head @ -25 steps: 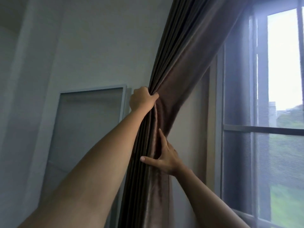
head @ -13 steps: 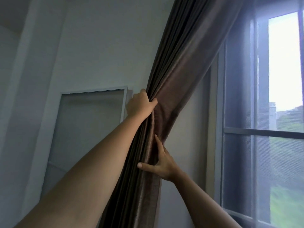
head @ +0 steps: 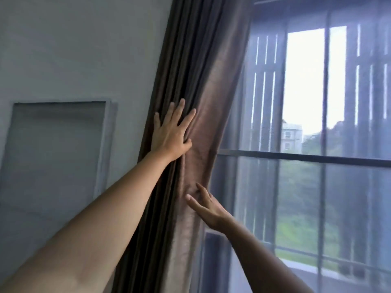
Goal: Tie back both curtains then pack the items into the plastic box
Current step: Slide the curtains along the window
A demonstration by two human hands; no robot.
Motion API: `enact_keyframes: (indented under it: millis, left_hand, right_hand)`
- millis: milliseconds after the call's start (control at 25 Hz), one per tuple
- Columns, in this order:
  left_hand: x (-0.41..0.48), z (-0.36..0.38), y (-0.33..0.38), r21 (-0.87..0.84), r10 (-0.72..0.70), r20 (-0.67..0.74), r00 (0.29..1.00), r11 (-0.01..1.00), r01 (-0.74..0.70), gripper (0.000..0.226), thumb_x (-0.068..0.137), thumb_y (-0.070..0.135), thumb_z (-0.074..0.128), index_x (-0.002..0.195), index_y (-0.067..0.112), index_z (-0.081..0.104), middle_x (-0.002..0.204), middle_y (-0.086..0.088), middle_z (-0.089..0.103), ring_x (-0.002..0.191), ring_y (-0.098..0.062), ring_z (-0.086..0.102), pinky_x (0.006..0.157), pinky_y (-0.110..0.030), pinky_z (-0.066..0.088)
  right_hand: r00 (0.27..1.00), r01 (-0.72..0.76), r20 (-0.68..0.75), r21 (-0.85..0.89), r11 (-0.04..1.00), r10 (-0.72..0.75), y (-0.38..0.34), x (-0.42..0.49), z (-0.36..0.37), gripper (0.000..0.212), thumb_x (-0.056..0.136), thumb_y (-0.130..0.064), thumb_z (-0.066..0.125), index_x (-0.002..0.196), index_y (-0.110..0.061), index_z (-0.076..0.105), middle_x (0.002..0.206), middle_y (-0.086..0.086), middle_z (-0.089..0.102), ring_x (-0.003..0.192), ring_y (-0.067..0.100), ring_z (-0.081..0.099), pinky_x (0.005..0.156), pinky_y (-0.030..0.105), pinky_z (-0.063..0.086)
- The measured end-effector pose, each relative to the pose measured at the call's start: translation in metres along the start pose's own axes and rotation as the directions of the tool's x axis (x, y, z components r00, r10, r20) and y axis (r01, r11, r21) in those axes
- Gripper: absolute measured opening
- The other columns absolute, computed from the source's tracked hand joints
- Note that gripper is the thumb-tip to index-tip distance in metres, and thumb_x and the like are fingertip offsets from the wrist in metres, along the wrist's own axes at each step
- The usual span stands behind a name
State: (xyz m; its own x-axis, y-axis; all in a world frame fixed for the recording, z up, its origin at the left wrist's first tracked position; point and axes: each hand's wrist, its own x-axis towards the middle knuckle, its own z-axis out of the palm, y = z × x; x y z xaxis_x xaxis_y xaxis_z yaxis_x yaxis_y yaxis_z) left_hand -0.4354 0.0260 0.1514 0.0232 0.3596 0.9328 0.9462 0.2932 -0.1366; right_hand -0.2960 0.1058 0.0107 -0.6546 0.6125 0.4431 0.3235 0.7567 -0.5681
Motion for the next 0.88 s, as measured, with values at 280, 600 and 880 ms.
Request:
enact_keyframes:
  millis: [280, 600, 880]
  left_hand:
    - [-0.012, -0.031, 0.159, -0.104, 0.011, 0.011, 1.000, 0.995, -0.010, 0.085, 0.087, 0.024, 0.054, 0.151, 0.023, -0.003, 0.160, -0.004, -0.006, 0.147, -0.027, -0.004, 0.114, -0.056, 0.001]
    - [-0.016, -0.051, 0.396, -0.449, 0.083, -0.022, 0.996, 0.889, -0.084, 0.084, 0.084, 0.021, 0.056, 0.151, 0.012, 0.006, 0.160, -0.007, 0.002, 0.147, -0.025, 0.003, 0.116, -0.050, 0.007]
    - [0.004, -0.041, 0.582, -0.736, 0.243, -0.034, 0.969, 0.650, -0.189, 0.073, 0.092, 0.034, 0.048, 0.150, 0.010, 0.010, 0.160, -0.008, 0.005, 0.147, -0.026, 0.006, 0.117, -0.049, 0.015]
  right_hand:
    - [0.984, -0.116, -0.149, -0.096, 0.989, 0.101, 0.067, -0.138, -0.131, 0.079, 0.085, -0.069, 0.031, 0.150, -0.028, 0.010, 0.157, 0.004, 0.017, 0.145, 0.023, 0.015, 0.116, 0.043, 0.015]
    - [0.829, -0.410, -0.524, -0.330, 0.850, 0.197, 0.159, -0.316, -0.277, 0.077, 0.087, -0.068, 0.031, 0.148, -0.022, 0.019, 0.154, 0.002, 0.027, 0.140, 0.023, 0.025, 0.113, 0.042, 0.023]
    - [0.587, -0.669, -0.808, -0.446, 0.594, 0.055, 0.223, -0.398, -0.372, 0.092, 0.077, -0.078, 0.025, 0.148, -0.021, 0.016, 0.156, 0.005, 0.023, 0.143, 0.023, 0.020, 0.114, 0.044, 0.019]
